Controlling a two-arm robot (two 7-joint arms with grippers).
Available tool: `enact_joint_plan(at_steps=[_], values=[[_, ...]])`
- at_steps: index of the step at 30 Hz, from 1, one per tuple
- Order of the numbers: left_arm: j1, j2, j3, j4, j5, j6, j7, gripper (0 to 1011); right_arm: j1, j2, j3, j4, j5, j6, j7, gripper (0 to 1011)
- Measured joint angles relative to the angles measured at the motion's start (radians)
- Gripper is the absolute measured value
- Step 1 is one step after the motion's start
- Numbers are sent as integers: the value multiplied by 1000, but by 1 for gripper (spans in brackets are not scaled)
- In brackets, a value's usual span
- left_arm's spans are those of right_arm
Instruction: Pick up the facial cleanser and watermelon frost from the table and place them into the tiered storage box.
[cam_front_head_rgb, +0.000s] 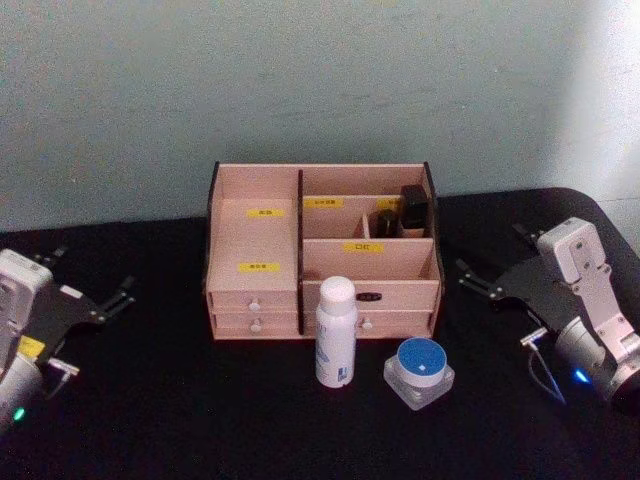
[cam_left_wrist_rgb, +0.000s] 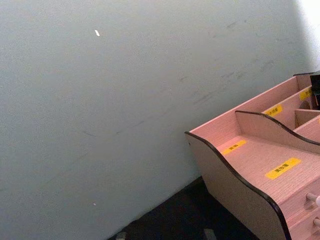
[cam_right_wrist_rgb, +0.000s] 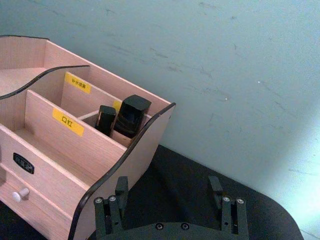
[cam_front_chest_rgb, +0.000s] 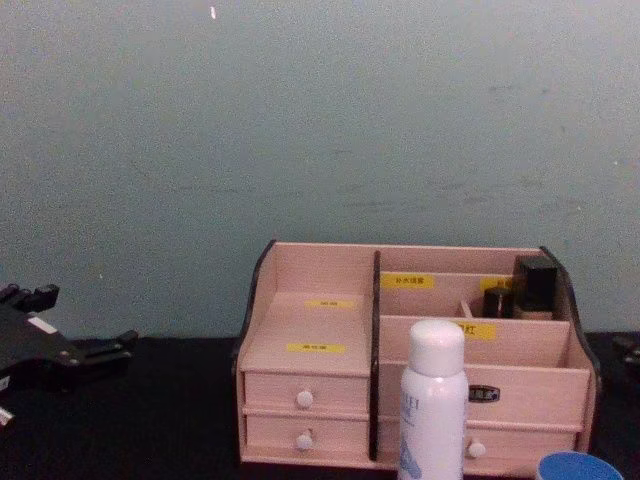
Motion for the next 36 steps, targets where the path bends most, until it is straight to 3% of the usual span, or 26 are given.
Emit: enact_joint_plan(at_steps=[36], values=[[0,0,0,0,0,0,0,1001,0,0,0,0,0,0,0,1003]])
